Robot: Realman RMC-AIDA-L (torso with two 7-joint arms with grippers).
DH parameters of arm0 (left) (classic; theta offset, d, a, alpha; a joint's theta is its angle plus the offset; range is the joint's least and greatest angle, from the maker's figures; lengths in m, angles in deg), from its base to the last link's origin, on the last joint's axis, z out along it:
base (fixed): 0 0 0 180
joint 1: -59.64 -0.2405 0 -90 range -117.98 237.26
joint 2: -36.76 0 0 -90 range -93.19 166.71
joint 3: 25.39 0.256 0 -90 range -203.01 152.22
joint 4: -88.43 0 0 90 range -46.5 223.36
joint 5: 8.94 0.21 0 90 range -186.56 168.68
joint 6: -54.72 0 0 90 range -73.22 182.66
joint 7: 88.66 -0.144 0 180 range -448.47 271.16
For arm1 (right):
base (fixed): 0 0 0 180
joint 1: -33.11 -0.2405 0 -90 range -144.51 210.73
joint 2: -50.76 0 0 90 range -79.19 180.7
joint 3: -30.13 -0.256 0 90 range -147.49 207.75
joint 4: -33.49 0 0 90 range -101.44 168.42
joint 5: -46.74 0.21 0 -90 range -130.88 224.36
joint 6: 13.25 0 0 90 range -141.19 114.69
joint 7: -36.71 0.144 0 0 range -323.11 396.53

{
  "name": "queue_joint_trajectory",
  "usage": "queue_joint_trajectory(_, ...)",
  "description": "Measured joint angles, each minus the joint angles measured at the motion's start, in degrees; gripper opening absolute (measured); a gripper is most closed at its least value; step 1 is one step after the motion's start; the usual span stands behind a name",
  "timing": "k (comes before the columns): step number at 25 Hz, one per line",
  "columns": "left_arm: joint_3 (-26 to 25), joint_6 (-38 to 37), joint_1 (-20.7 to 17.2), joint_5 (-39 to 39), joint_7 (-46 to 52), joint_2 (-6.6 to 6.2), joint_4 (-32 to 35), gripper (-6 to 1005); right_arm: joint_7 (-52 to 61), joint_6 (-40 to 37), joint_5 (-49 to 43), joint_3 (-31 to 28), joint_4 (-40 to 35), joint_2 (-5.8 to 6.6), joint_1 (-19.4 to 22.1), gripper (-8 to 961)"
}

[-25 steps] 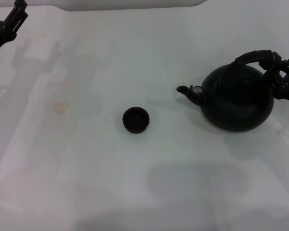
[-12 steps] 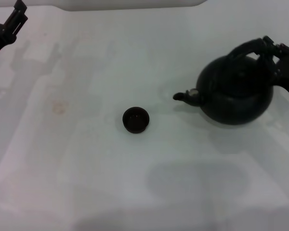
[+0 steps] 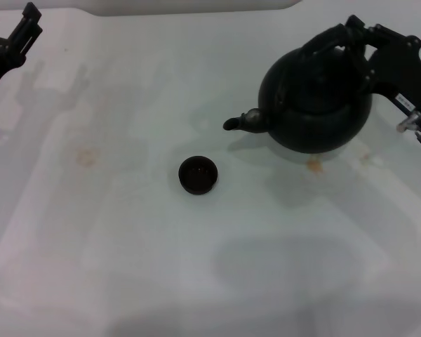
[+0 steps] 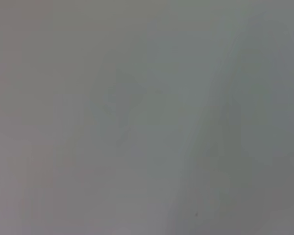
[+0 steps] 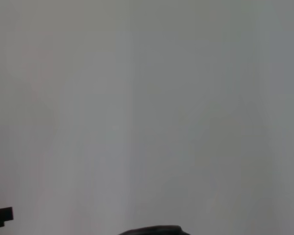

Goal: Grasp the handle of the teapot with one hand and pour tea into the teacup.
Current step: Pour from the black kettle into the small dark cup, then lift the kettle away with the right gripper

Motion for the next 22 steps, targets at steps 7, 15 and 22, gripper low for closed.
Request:
queue_joint_trajectory(7,0.0,0.0,0.1,0.0,0.0,-0.01,-0.2,878,-5.3,4.7,-0.1,2.7,-2.3,-0.11,-1.3,180)
queue_joint_trajectory(15,0.0,-0.2,0.1,0.0,0.7,-0.05,-0.3,877,-12.3,6.8,-0.1,5.4,-5.0,-0.2,-1.4,175)
queue_joint_trajectory(22,0.0,-0.2,0.1,0.0,0.8,-0.09,-0.3,877,-17.0,6.8,0.0,7.0,-6.0,-0.28,-1.4,162)
